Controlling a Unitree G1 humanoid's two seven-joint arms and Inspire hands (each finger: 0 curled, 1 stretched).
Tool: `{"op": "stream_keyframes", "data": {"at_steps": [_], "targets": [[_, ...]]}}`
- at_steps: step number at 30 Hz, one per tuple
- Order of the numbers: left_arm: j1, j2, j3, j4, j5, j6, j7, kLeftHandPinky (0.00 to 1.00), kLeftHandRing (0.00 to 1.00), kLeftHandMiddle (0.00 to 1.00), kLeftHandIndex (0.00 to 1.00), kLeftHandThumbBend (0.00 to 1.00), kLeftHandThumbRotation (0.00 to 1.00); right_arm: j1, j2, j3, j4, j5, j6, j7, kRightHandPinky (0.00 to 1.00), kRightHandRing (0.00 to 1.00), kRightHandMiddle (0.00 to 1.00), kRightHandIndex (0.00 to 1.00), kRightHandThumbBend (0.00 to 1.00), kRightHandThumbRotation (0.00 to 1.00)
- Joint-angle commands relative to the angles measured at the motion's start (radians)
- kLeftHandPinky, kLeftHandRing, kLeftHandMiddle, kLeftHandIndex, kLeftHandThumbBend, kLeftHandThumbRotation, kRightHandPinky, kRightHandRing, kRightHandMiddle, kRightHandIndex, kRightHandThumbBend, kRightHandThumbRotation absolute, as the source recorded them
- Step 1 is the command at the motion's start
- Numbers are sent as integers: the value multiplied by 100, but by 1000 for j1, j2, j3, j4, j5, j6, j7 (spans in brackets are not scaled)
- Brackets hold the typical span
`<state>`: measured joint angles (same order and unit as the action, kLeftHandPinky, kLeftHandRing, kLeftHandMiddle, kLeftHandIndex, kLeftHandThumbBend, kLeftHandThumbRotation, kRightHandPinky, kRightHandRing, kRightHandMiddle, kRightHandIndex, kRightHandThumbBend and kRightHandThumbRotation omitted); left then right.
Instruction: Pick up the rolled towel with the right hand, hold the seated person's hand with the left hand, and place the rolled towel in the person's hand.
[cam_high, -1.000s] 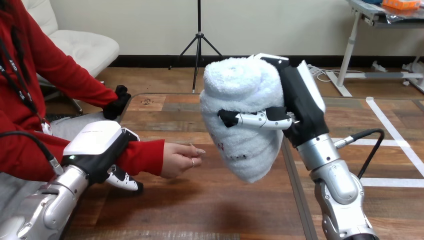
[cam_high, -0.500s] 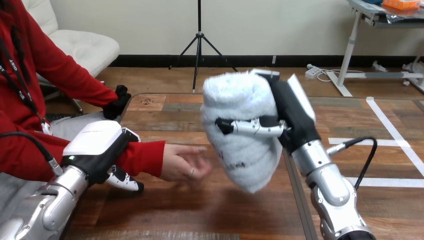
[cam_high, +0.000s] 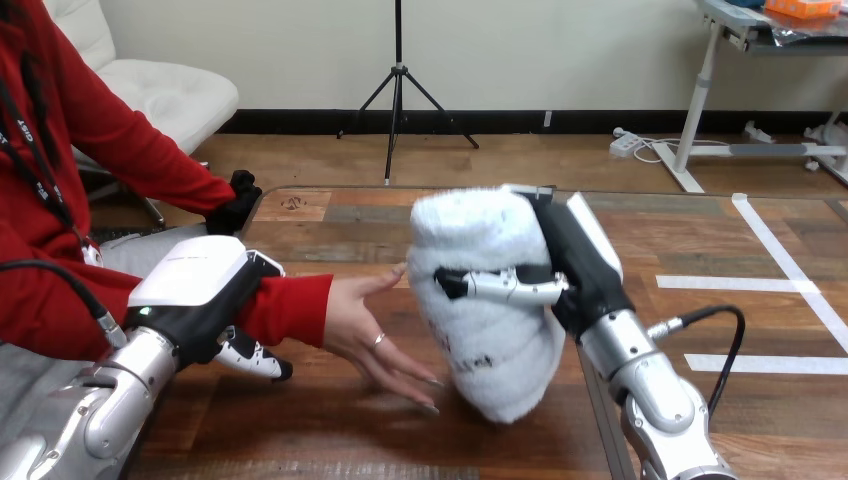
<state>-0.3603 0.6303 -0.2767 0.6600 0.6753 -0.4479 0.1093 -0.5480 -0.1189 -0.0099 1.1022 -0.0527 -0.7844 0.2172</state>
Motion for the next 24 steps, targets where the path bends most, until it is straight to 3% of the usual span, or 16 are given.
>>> {"op": "stream_keyframes", "data": {"at_steps": [1,24], "targets": [[-73,-32,33,-195,-52,-55,17,33,34,39,40,85,0,-194,-7,-16,44,-7,-64,-31,3,8,12,10,52,0],[-36,-19,67,-299,-81,-71,-13,32,34,39,40,85,0,-235,-6,-4,147,-63,-27,-98,5,9,12,11,55,0]]}}
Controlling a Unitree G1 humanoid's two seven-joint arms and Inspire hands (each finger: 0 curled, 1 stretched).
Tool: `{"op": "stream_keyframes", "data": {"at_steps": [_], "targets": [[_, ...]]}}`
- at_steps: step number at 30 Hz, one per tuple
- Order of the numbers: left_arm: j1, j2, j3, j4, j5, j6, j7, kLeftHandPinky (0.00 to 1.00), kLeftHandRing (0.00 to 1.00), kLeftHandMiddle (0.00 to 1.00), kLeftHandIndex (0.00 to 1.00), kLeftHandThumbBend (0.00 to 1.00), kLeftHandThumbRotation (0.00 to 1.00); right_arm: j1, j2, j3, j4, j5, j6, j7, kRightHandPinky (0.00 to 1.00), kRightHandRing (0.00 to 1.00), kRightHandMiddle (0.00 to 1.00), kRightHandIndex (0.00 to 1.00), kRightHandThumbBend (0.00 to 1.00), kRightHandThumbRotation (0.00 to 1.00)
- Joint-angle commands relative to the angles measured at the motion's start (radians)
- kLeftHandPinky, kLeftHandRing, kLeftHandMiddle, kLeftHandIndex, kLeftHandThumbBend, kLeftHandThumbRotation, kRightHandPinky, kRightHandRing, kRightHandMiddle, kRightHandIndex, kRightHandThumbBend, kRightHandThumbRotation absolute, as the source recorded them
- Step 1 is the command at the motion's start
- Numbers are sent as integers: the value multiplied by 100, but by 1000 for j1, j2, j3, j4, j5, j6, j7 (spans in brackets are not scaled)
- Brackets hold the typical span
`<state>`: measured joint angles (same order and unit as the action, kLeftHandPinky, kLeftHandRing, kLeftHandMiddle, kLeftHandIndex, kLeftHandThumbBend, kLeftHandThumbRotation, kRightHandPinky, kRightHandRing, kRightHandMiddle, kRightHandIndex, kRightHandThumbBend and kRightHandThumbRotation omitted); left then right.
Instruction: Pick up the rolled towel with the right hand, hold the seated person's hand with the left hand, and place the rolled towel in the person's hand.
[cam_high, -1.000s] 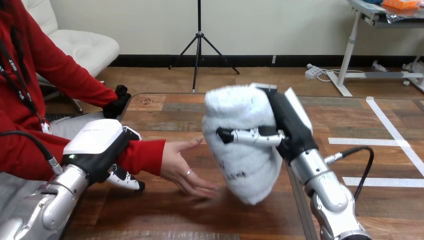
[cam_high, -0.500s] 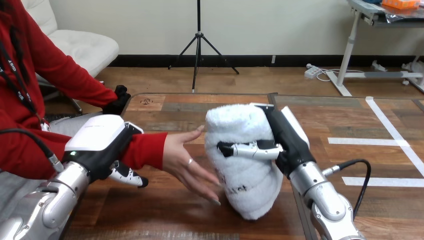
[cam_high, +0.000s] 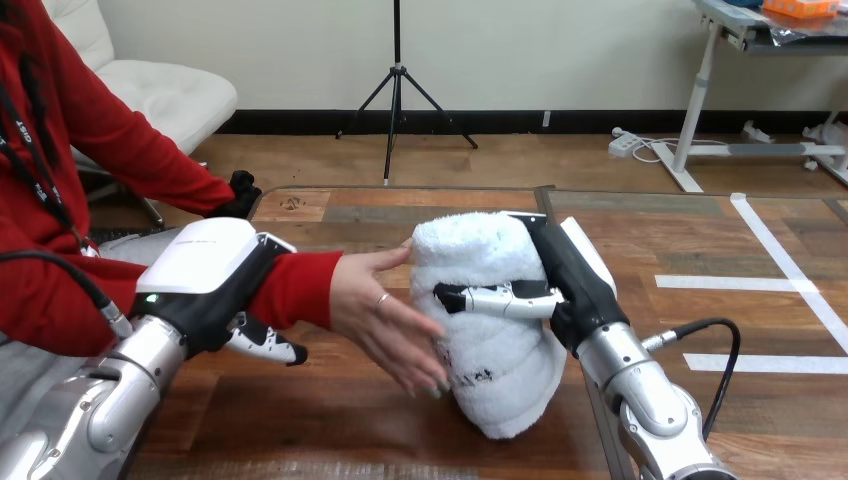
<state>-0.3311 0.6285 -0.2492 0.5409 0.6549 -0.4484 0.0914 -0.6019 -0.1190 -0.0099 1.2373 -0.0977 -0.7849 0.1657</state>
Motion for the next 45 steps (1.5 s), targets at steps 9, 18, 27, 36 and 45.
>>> {"op": "stream_keyframes", "data": {"at_steps": [9,18,27,36,45], "targets": [[-60,-14,42,-198,-69,-70,-2,33,35,39,40,84,0,-191,7,3,34,-48,-7,-75,5,9,13,11,57,0],[-65,-19,42,-185,-67,-78,-1,32,34,39,40,83,0,-197,31,11,39,-76,5,-105,5,9,13,11,58,0],[-72,-27,38,-168,-66,-81,-1,31,34,39,40,83,0,-203,52,16,42,-91,5,-119,5,10,13,11,58,0],[-78,-39,32,-153,-63,-74,-1,30,34,39,40,83,0,-206,77,11,42,-92,6,-120,6,10,13,11,58,0],[-88,-49,26,-128,-55,-76,10,29,34,39,40,82,0,-206,101,10,37,-89,-3,-126,5,9,13,11,57,0]]}}
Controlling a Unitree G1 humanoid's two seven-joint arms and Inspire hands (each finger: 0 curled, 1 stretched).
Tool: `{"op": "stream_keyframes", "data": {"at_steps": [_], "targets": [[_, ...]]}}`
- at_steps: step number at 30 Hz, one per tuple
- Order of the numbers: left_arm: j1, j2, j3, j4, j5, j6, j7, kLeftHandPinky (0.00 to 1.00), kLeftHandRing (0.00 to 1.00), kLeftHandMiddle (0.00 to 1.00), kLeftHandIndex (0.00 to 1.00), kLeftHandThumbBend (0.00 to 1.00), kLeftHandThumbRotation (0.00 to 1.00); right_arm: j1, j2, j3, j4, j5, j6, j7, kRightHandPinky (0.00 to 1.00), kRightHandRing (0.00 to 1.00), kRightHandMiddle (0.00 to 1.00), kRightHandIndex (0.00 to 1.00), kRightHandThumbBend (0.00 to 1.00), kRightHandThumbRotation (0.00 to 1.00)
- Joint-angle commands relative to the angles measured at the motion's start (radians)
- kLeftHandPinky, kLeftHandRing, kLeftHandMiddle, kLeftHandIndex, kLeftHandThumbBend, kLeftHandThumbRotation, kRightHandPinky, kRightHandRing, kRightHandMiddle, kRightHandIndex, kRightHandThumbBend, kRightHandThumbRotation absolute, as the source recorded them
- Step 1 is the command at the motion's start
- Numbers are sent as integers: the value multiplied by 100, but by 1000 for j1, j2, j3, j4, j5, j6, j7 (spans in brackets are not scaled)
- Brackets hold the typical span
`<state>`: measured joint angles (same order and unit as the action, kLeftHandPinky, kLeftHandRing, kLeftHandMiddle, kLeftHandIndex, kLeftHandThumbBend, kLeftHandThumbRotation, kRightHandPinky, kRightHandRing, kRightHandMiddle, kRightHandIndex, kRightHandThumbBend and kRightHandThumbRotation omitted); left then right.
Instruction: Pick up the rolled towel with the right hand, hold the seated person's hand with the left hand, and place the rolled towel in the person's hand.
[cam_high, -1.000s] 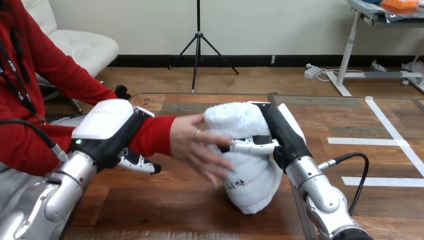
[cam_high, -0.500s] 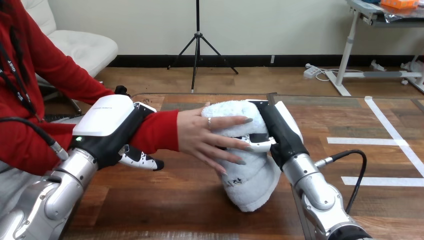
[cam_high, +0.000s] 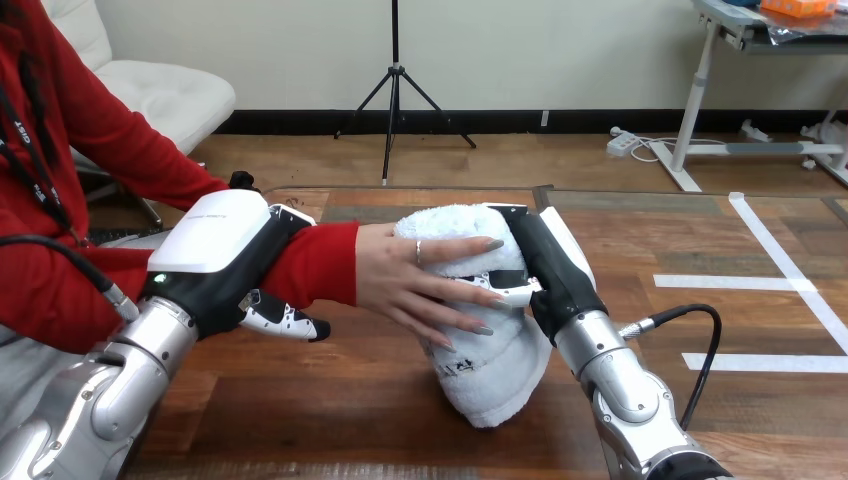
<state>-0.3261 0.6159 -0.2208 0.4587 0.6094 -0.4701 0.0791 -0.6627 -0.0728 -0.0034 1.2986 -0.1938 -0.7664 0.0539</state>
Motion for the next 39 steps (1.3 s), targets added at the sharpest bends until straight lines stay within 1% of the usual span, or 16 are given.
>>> {"op": "stream_keyframes", "data": {"at_steps": [1,4,7,16,22,25,28,31,34,39], "targets": [[-94,-37,-3,-44,-9,-55,23,29,34,39,40,82,0,-146,56,4,-24,8,-22,-15,5,9,13,11,57,0],[-96,-40,-5,-37,-11,-54,21,29,34,39,40,82,0,-146,64,1,-26,13,-24,-12,5,9,13,11,57,0],[-99,-43,-6,-29,-9,-59,30,29,33,39,40,83,0,-146,71,0,-29,15,-26,-14,5,9,13,11,57,0],[-108,-51,-13,-6,6,-69,55,28,33,39,40,82,0,-149,89,-5,-37,27,-41,3,5,9,13,11,56,0],[-110,-54,-14,2,7,-64,55,27,33,39,40,82,0,-150,92,0,-43,20,-54,-2,5,9,13,10,55,0],[-111,-55,-14,6,6,-62,51,27,33,39,40,82,0,-151,97,-5,-45,26,-62,0,5,9,13,10,55,0],[-112,-59,-12,11,1,-63,50,28,33,39,40,82,0,-152,96,-1,-49,19,-60,-11,5,9,13,10,55,0],[-112,-61,-10,20,0,-68,56,28,33,39,40,82,0,-153,102,-10,-51,34,-59,3,5,9,13,10,55,0],[-112,-63,-10,20,0,-63,52,28,33,39,40,83,0,-154,102,-9,-52,30,-56,-5,5,9,13,10,55,0],[-115,-64,-10,34,1,-76,61,28,33,39,40,83,0,-157,106,-14,-55,39,-46,0,5,9,13,10,55,0]]}}
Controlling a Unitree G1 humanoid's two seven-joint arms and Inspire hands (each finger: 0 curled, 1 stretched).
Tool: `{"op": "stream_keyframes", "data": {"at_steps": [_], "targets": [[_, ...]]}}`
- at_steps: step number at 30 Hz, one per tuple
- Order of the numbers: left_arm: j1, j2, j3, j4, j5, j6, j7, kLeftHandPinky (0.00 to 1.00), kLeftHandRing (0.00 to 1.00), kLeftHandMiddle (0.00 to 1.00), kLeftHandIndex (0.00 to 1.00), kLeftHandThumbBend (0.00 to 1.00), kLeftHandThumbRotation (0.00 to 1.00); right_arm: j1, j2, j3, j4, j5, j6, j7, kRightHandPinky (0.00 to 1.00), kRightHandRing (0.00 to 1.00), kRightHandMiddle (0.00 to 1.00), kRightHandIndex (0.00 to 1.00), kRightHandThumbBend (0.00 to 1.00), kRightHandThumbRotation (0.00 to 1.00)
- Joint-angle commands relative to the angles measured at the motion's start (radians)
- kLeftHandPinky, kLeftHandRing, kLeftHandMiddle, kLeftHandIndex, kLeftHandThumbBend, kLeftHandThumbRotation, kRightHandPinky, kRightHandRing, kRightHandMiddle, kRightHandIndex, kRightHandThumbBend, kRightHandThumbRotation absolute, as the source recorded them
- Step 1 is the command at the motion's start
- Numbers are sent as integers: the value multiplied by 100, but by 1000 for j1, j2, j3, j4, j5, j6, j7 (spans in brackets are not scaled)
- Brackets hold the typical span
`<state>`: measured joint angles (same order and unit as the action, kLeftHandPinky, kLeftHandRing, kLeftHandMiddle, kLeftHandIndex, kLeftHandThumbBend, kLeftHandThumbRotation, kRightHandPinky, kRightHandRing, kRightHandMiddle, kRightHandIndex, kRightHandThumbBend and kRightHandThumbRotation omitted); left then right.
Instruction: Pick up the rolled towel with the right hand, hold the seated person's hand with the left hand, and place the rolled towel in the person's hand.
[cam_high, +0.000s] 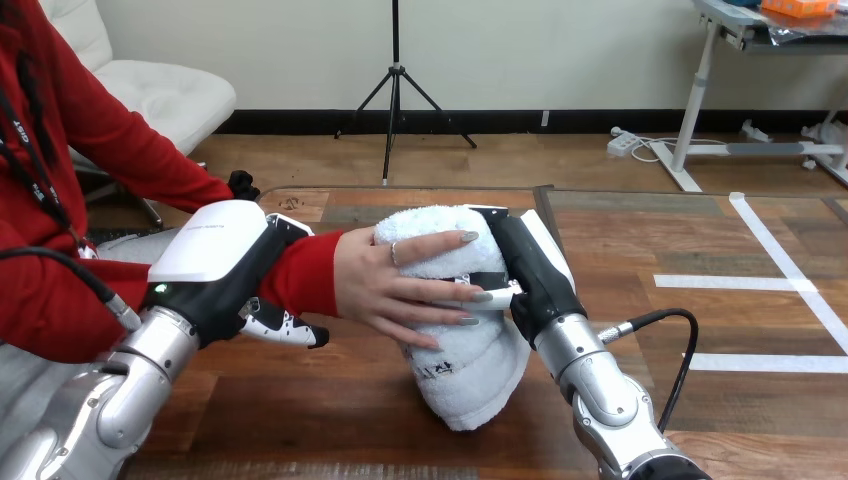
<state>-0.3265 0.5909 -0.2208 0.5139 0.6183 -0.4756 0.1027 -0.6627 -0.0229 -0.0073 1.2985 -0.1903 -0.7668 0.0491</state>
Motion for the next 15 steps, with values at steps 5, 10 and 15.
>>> {"op": "stream_keyframes", "data": {"at_steps": [5,10,15], "targets": [[-113,-41,-9,-21,-9,-71,38,28,33,39,40,83,0,-158,55,-7,-57,31,-42,0,5,9,12,10,55,0],[-114,-39,-9,-23,-7,-70,37,28,33,40,41,83,0,-160,53,-10,-55,34,-41,4,5,9,13,10,55,0],[-111,-39,-7,-34,-9,-63,32,28,33,40,40,83,0,-163,53,-13,-55,39,-31,15,5,9,13,10,55,0]]}}
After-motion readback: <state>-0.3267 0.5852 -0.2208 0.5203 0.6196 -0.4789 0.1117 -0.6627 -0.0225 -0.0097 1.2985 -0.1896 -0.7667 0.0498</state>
